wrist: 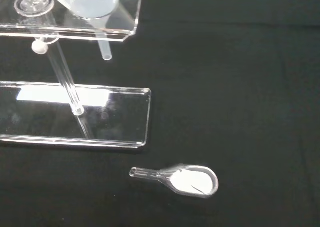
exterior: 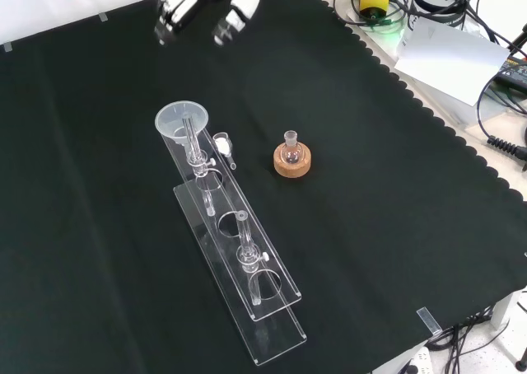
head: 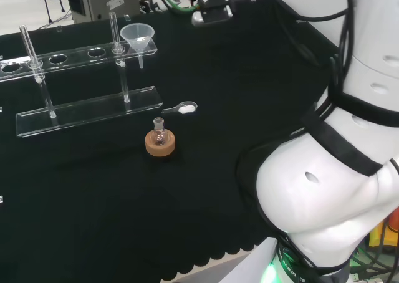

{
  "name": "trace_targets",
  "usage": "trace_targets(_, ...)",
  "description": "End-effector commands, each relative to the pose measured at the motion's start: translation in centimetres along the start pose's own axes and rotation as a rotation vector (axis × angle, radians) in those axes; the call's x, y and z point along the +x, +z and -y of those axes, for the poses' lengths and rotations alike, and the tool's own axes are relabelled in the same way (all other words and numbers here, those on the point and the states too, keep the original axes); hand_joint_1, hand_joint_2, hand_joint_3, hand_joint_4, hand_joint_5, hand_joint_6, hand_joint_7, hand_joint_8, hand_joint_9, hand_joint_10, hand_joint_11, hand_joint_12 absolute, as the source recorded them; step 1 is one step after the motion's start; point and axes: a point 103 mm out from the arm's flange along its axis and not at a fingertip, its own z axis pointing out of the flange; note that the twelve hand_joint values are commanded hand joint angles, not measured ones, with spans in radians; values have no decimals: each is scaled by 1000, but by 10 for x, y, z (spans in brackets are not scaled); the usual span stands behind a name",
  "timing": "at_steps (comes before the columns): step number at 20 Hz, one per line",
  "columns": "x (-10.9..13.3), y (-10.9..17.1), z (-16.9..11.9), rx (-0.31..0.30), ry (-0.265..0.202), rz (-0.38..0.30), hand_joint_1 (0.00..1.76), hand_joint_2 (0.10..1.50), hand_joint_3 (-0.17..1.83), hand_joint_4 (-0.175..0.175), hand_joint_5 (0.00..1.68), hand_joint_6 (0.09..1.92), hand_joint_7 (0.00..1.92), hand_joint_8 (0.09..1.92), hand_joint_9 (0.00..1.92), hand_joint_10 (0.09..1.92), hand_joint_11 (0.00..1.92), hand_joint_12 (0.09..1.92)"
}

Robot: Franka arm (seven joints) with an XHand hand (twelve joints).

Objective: Pick up the funnel from the transparent funnel stand.

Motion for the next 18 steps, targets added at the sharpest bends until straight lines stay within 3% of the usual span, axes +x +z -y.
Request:
trace_targets(1,32,1,-36,23,-47,45,185,1106,262,-4,302,87,203,579,353,630,220,1346)
trace_targets(10,49,12,-60,101,-73,83,449,940,199,-22,328,87,252,649,412,658,262,1355)
trace_targets(18,61,12,-71,199,-83,124,512,806,208,-44,209,87,122,711,368,736,402,1349)
